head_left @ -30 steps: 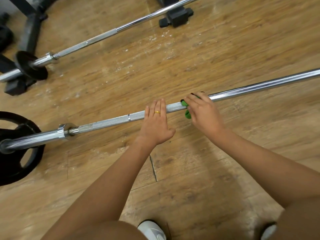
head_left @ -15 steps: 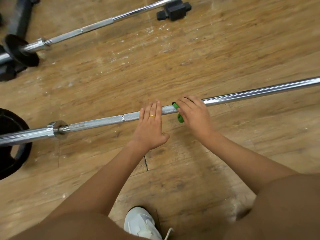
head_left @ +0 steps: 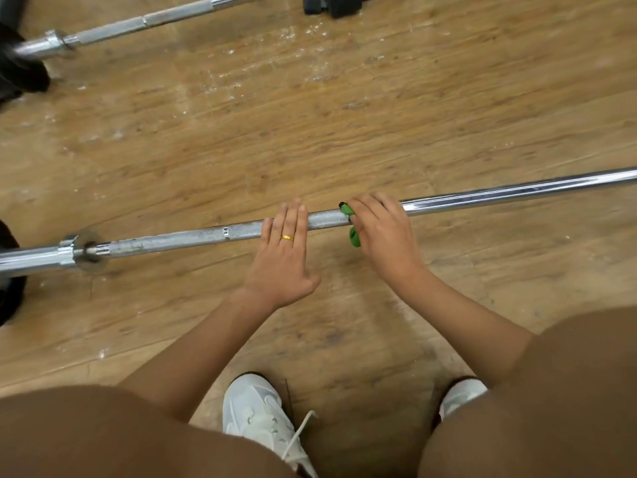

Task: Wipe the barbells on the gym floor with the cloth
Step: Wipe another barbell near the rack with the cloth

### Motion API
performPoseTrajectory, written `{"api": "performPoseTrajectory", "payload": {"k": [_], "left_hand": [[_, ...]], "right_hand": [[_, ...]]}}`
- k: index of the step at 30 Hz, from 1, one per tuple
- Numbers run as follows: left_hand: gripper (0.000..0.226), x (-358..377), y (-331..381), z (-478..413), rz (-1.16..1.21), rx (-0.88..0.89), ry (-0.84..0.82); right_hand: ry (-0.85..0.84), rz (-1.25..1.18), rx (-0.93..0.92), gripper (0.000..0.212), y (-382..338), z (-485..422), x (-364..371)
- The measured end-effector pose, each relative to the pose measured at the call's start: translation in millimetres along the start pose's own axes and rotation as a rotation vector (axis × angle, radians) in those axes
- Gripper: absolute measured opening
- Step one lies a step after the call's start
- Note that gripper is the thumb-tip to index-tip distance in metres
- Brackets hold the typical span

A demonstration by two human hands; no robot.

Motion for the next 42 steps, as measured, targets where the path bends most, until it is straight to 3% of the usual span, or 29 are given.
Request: {"api": "performPoseTrajectory", "payload": {"k": [4,10,17,24,29,36,42], "left_hand": [[0.11,2,7,17,-0.005,-0.004,0.001],[0.104,2,14,44,-0.057,0.02,0.028],[0.096,4,14,59,-0.009,-0.036,0.066],[0.098,9,16,83,-0.074,0.01,0.082],[0.099,17,21,98,-0.101,0.011,0.101],[0.099,21,22,107,-0.115,0.022,0.099],[0.101,19,24,101,-0.126,-0.012,0.078]], "right_hand": [[0.043,-0.024,0.1,0.029,-21,15,-6],[-0.04,-0.007,-0.073,0.035,-28,36,-10],[-0.036,0.051,0.007,0.033,-44,56,-23],[-0.029,0.034,-0.15,0.04,-50,73,-28],[0.006,-0.031,0.008,0.037,-60,82,-36],[-0.064,-0.041,-0.141,0.041,-72,81,-32],[-0.069,-0.094,0.075,0.044,-65,75,-40]]}}
Point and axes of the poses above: each hand's wrist, its own z-axis away from the middle knuckle, its own x-axis out of the palm, y = z × x, the point moved 4 cm from there along -z, towards the middle knuckle, and after that the axes turned 7 degrees about -x, right-handed, at the moved point
